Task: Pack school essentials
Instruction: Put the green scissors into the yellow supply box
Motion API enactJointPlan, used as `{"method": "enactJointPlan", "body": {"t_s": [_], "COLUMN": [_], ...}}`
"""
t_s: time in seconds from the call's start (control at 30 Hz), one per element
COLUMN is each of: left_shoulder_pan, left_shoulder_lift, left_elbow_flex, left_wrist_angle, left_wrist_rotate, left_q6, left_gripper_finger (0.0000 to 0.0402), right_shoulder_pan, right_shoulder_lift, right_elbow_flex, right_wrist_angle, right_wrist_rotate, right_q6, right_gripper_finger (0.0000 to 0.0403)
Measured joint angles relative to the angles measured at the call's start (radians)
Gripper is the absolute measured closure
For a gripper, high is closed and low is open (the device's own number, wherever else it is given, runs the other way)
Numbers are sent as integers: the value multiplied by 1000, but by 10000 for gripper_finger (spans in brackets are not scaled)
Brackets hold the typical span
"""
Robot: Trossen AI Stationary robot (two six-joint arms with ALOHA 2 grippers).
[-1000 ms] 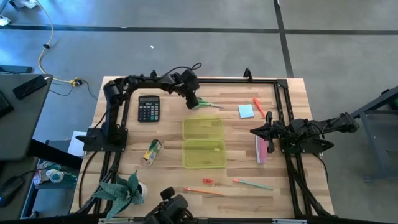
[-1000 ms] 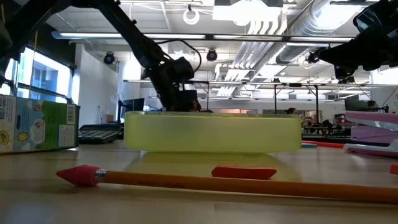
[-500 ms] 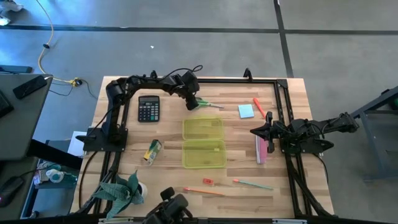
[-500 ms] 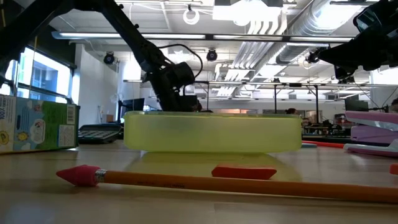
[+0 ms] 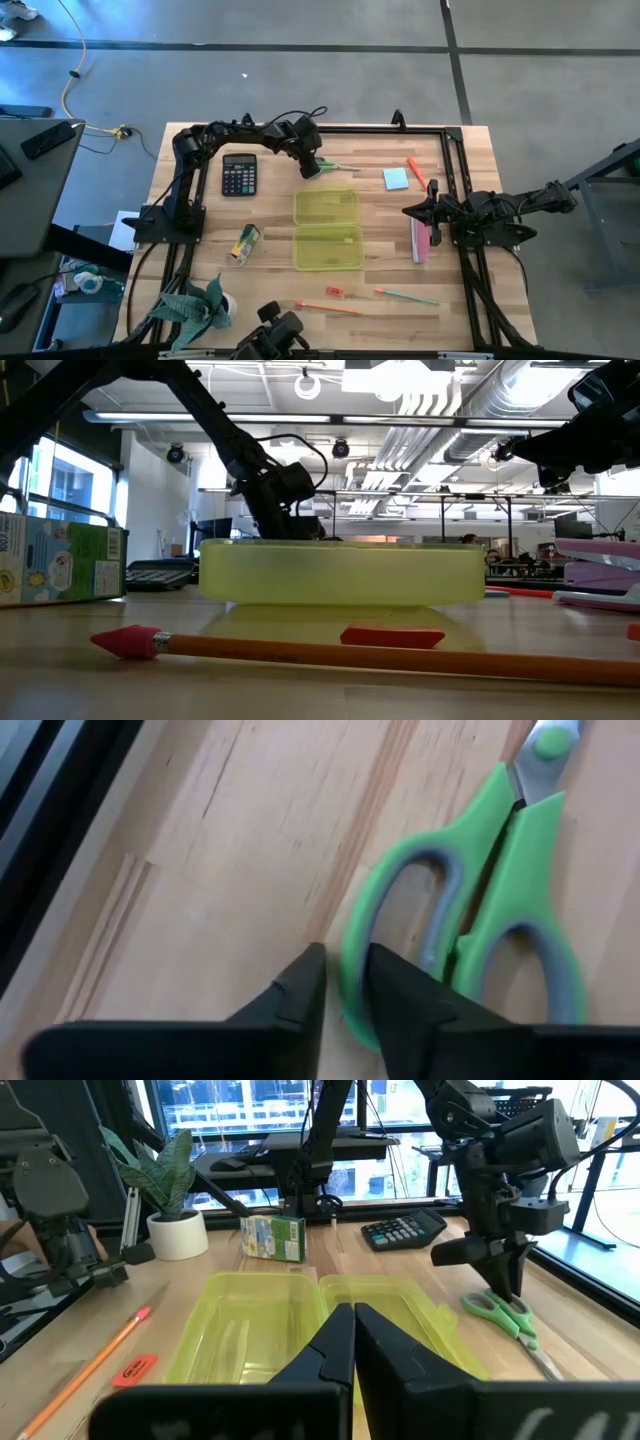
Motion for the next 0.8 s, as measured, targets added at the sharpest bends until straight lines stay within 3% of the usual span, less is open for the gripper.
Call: {"method": "enactJointPlan", "body": {"t_s": [0.13,0.47,0.8], "left_shoulder_pan": [0,-8,-26], "left_shoulder_lift": [1,-9,-96], "left_elbow_flex": [0,-1,-4], "left_wrist_angle": [0,-1,-44], "left_wrist_rotate": [-1,-2,-13], "left_q6": [13,17,-17], "left_gripper_finger": [389,390,394], "right_shoulder_pan": [0,0,0], "right_shoulder_lift": [0,0,0], "right_elbow_flex": [0,0,0], "right_wrist_angle": [0,0,0], "right_wrist_rotate": [0,0,0], "right_q6": [0,0,0], "right_gripper_finger": [403,403,403]}}
